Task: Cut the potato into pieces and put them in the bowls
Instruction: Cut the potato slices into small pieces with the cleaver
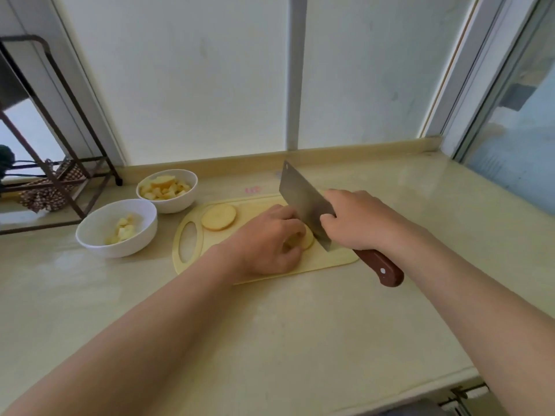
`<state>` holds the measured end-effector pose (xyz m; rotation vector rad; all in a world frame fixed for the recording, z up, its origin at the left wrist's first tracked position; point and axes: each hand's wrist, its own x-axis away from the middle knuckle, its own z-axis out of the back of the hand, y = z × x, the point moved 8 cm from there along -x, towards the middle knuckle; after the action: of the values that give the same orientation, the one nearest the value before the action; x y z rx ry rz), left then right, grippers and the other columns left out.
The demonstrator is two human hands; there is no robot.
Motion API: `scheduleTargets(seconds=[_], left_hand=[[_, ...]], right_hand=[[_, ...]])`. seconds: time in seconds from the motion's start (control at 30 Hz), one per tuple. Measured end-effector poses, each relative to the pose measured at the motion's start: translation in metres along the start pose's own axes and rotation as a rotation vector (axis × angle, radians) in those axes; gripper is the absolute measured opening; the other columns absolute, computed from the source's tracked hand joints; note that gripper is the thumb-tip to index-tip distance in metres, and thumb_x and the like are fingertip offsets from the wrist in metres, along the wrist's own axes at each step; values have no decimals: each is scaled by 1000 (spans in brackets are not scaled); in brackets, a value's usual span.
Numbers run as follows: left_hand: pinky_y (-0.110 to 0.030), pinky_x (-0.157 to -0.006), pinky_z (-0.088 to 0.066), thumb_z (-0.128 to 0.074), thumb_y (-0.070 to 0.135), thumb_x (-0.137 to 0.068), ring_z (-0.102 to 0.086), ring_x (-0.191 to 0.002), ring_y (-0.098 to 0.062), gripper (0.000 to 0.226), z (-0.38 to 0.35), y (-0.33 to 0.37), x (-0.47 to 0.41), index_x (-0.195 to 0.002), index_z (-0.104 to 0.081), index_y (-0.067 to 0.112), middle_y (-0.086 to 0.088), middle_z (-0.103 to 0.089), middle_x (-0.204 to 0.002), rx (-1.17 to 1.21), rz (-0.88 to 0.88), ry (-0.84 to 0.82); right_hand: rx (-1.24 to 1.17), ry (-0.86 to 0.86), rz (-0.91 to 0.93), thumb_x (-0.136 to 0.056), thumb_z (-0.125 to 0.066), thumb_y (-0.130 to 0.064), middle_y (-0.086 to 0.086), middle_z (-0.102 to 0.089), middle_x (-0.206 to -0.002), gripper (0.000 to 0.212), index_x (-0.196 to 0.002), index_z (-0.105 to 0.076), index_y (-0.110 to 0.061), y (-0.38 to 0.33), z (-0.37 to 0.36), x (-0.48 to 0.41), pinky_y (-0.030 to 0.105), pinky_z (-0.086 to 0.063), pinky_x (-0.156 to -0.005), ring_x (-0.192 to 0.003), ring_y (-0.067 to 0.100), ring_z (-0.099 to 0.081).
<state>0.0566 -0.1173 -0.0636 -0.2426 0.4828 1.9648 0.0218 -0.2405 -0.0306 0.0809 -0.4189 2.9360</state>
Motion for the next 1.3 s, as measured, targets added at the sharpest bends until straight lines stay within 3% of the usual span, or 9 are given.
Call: scheduleTargets(seconds=[0.1, 0.2, 0.3, 0.43, 0.7, 1.0, 1.1, 1.17, 1.3], left_hand=[[-40, -76, -49, -61, 23, -78, -54, -85, -24, 22, -7, 1, -2, -96, -69, 13, -5, -59, -98, 27, -39, 5], [-39, -77, -48, -63, 21, -81, -56, -84, -24, 17, -9, -3, -1, -93, -71, 12, -5, -61, -98, 64, -71, 38], [-35, -79, -47, -59, 22, -84, -57, -84, -24, 20, -8, -3, 0, -91, -72, 10, -5, -62, -97, 90, -96, 51], [-32, -80, -46, -59, 20, -85, -57, -83, -25, 18, -9, -4, 1, -87, -71, 8, -6, -63, -95, 95, -100, 41], [-26, -81, -44, -60, 17, -83, -56, -84, -26, 16, -9, -3, 2, -91, -71, 8, -6, -62, -98, 94, -106, 42], [-36, -80, -48, -59, 20, -83, -56, -85, -26, 20, -8, -2, 2, -96, -70, 10, -6, -61, -99, 79, -106, 34], [-38, -80, -49, -58, 21, -84, -56, -85, -26, 21, -8, -1, 2, -97, -70, 11, -6, -61, -99, 74, -105, 31], [-38, -80, -49, -57, 22, -84, -56, -84, -26, 22, -8, -1, 2, -97, -70, 11, -6, -61, -99, 78, -105, 37], [-38, -79, -49, -56, 23, -85, -56, -82, -26, 23, -8, 0, 3, -96, -71, 11, -6, -61, -97, 88, -113, 42]], right_hand=[[-181, -110, -50, -98, -40, -19, 11, -66, -97, 20, -116, -51, -21, 5, -7, -3, 45, -65, -63, -71, 28, -75], [-308, -198, -76, -97, -35, -12, 18, -73, -93, 41, -136, -43, -20, 6, -13, -7, 41, -64, -59, -64, 27, -77], [-275, -147, -55, -96, -36, -9, 15, -73, -71, 39, -132, -46, -21, 1, -8, -7, 35, -58, -52, -50, 22, -70], [-249, -91, -45, -98, -36, -9, 15, -68, -69, 33, -125, -49, -23, -2, -3, -1, 27, -49, -44, -37, 15, -58], [-221, -72, -61, -97, -37, -10, 13, -67, -64, 30, -121, -51, -21, -6, -2, 9, 27, -48, -43, -36, 17, -57], [-140, -101, -62, -99, -35, -10, 16, -67, -72, 36, -132, -41, -20, -16, -6, 24, 27, -48, -41, -38, 20, -59], [-109, -159, -63, -99, -35, -9, 18, -68, -88, 71, -159, -12, -41, -20, -9, 28, 35, -59, -47, -53, 28, -71], [-83, -220, -65, -100, -34, -8, 19, -69, -91, 87, -158, 9, -56, -24, -11, 31, 42, -64, -55, -64, 34, -76], [-53, -263, -101, -99, -33, -5, 19, -72, -90, 92, -155, 14, -62, -27, -9, 28, 39, -63, -53, -61, 33, -75]])
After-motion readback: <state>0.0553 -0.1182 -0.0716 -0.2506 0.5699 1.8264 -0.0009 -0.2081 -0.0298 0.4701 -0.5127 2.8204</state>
